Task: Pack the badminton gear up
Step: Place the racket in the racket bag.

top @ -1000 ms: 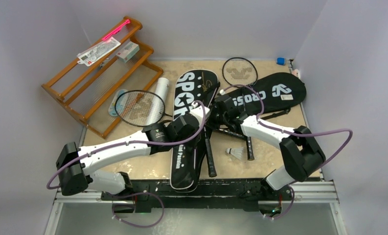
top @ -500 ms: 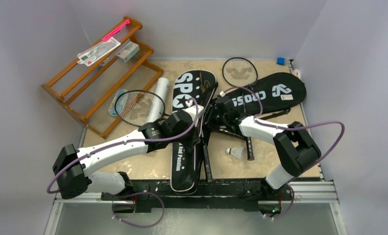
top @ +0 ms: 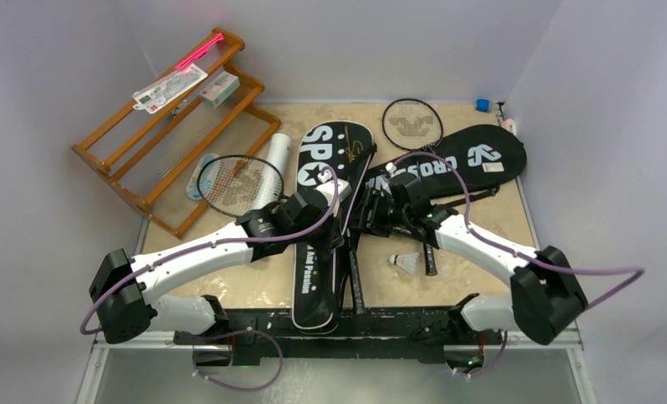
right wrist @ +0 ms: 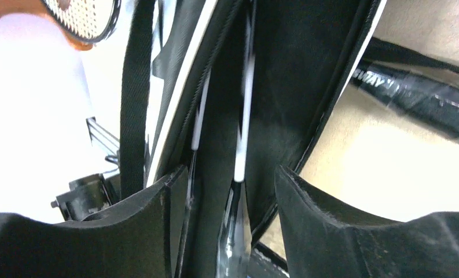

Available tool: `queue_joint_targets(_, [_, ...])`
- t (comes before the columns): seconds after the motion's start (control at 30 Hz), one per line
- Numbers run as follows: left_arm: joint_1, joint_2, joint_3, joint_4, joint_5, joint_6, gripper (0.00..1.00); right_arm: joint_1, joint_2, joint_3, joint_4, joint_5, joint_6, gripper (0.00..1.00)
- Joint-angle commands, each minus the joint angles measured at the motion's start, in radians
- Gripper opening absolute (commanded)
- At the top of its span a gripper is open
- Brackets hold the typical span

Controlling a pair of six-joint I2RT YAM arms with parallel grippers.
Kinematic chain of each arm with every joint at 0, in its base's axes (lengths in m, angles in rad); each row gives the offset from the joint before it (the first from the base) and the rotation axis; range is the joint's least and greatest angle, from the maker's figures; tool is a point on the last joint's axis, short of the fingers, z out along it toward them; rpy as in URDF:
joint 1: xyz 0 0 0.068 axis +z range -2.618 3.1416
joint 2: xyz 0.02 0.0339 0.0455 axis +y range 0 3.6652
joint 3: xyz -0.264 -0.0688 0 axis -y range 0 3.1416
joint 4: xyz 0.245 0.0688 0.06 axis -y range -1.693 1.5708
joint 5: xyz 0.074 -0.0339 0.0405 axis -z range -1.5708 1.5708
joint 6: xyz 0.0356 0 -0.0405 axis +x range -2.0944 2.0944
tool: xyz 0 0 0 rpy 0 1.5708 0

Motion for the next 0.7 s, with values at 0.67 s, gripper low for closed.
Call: queue_joint_targets(0.67, [0.001, 0.029, 0.029, 0.022, -0.011, 0.01, 0.0, 0.072, -0.269, -0.164, -0.091, -0.319, -0.074, 0.5])
